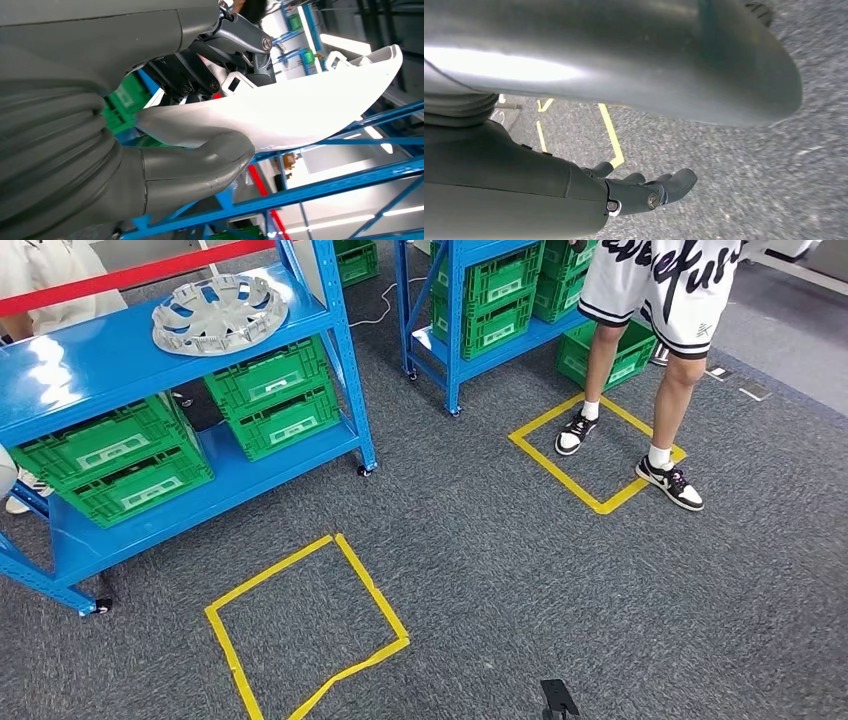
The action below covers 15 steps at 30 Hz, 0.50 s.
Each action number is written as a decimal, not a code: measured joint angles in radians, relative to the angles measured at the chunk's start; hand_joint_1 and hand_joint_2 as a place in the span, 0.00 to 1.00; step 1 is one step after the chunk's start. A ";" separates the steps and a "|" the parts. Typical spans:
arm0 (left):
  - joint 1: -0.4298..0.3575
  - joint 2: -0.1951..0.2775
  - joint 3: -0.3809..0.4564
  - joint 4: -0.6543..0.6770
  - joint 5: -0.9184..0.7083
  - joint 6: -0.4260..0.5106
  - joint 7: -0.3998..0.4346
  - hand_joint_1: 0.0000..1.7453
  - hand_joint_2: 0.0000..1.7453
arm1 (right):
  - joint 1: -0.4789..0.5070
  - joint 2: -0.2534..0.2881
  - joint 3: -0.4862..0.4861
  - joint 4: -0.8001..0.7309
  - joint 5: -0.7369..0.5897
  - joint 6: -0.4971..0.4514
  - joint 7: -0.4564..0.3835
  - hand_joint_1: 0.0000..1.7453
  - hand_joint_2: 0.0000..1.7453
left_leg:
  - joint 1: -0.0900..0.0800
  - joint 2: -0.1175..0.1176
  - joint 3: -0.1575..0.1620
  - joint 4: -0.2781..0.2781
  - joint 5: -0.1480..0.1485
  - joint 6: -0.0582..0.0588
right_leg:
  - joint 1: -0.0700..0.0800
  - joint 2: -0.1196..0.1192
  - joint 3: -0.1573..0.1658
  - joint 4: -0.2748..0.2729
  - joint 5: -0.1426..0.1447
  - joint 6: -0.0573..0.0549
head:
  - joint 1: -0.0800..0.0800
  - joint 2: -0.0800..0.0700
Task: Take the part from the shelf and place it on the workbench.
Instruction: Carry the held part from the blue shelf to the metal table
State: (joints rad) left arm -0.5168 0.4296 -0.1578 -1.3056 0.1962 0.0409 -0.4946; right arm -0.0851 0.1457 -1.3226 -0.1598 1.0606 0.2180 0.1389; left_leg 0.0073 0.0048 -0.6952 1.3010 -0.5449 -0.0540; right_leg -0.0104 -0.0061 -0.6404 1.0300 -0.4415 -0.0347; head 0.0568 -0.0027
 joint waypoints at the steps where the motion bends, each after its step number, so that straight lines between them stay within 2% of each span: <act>1: 0.003 0.001 0.001 -0.004 -0.001 0.001 0.000 1.00 1.00 | 0.000 0.000 0.000 0.000 0.000 0.002 -0.001 0.00 0.00 | 0.000 0.000 0.045 -0.043 0.023 0.003 | 0.000 0.000 -0.015 0.002 0.012 0.003 | 0.000 0.000; 2: 0.005 0.003 0.003 -0.010 -0.002 0.002 0.000 1.00 1.00 | -0.001 0.000 0.000 0.000 0.001 0.004 -0.003 0.00 0.00 | -0.001 0.000 0.106 -0.113 0.026 0.007 | 0.001 0.000 -0.028 0.003 0.023 0.006 | 0.000 0.000; 3: 0.006 0.004 0.007 -0.018 -0.003 0.003 0.000 1.00 1.00 | -0.001 0.000 0.000 0.000 0.002 0.007 -0.005 0.00 0.00 | -0.003 -0.001 0.168 -0.195 0.013 0.013 | 0.002 0.000 -0.037 0.004 0.034 0.011 | 0.001 0.000; 4: 0.006 0.006 0.011 -0.024 -0.004 0.004 0.000 1.00 1.00 | -0.001 0.000 0.000 0.000 0.003 0.010 -0.008 0.00 0.00 | -0.005 -0.002 0.210 -0.257 -0.005 0.019 | 0.003 0.000 -0.042 0.002 0.046 0.016 | 0.001 0.000; 5: 0.007 0.008 0.016 -0.029 -0.004 0.005 0.001 1.00 1.00 | -0.001 0.000 0.000 0.000 0.004 0.012 -0.010 0.00 0.00 | -0.009 -0.002 0.234 -0.298 -0.019 0.026 | 0.004 0.000 -0.044 -0.001 0.057 0.021 | 0.001 0.000; 7: 0.011 0.009 0.020 -0.032 -0.005 0.007 0.002 1.00 1.00 | 0.001 0.000 0.000 0.000 0.005 0.017 -0.013 0.00 0.00 | -0.010 -0.001 0.223 -0.313 -0.008 0.043 | 0.003 0.002 -0.048 -0.009 0.076 0.034 | -0.001 0.000; 8: 0.014 0.009 0.021 -0.032 -0.005 0.008 0.002 1.00 1.00 | 0.002 -0.001 0.000 0.000 0.006 0.019 -0.014 0.00 0.00 | -0.008 0.001 0.215 -0.314 0.003 0.052 | 0.003 0.003 -0.055 -0.003 0.063 0.040 | -0.001 0.000; 9: 0.016 0.009 0.022 -0.032 -0.005 0.008 0.002 1.00 1.00 | 0.004 -0.001 0.000 0.000 0.006 0.022 -0.014 0.00 0.00 | -0.005 0.002 0.204 -0.316 0.016 0.061 | 0.002 0.005 -0.065 0.021 0.030 0.045 | -0.001 0.000; 10: 0.018 0.009 0.022 -0.033 -0.005 0.008 0.003 1.00 1.00 | 0.005 -0.001 0.000 0.000 0.007 0.025 -0.015 0.00 0.00 | -0.004 0.003 0.191 -0.315 0.030 0.067 | 0.001 0.006 -0.080 0.067 -0.020 0.048 | -0.001 0.000; 11: 0.020 0.009 0.023 -0.033 -0.005 0.008 0.003 1.00 1.00 | 0.005 -0.001 0.000 0.000 0.007 0.028 -0.016 0.00 0.00 | -0.004 0.003 0.177 -0.313 0.042 0.071 | 0.001 0.006 -0.097 0.130 -0.075 0.050 | 0.000 0.000; 12: 0.022 0.009 0.023 -0.034 -0.005 0.008 0.002 1.00 1.00 | 0.006 -0.001 0.000 0.000 0.007 0.030 -0.018 0.00 0.00 | -0.005 0.003 0.159 -0.309 0.054 0.072 | 0.001 0.006 -0.111 0.200 -0.117 0.052 | 0.000 0.000; 13: 0.024 0.009 0.024 -0.034 -0.005 0.008 0.003 1.00 1.00 | 0.005 -0.001 0.000 0.000 0.007 0.031 -0.019 0.00 0.00 | -0.005 0.003 0.140 -0.304 0.065 0.072 | 0.001 0.006 -0.117 0.257 -0.134 0.053 | 0.000 0.000; 14: 0.027 0.009 0.024 -0.034 -0.005 0.008 0.004 1.00 1.00 | 0.005 -0.001 0.000 0.000 0.007 0.031 -0.019 0.00 0.00 | -0.006 0.003 0.120 -0.297 0.076 0.071 | 0.002 0.006 -0.109 0.288 -0.127 0.053 | 0.000 0.000; 15: 0.029 0.009 0.024 -0.034 -0.005 0.008 0.005 1.00 1.00 | 0.005 -0.002 0.000 0.000 0.007 0.031 -0.019 0.00 0.00 | -0.006 0.003 0.100 -0.290 0.085 0.069 | 0.002 0.006 -0.085 0.285 -0.104 0.052 | 0.000 0.000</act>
State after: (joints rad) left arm -0.4881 0.4391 -0.1334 -1.3394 0.1907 0.0484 -0.4892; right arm -0.0803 0.1439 -1.3225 -0.1598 1.0678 0.2491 0.1202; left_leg 0.0018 0.0081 -0.5953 1.0114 -0.4597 0.0149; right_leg -0.0086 0.0000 -0.7259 1.3147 -0.5457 0.0174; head 0.0571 -0.0027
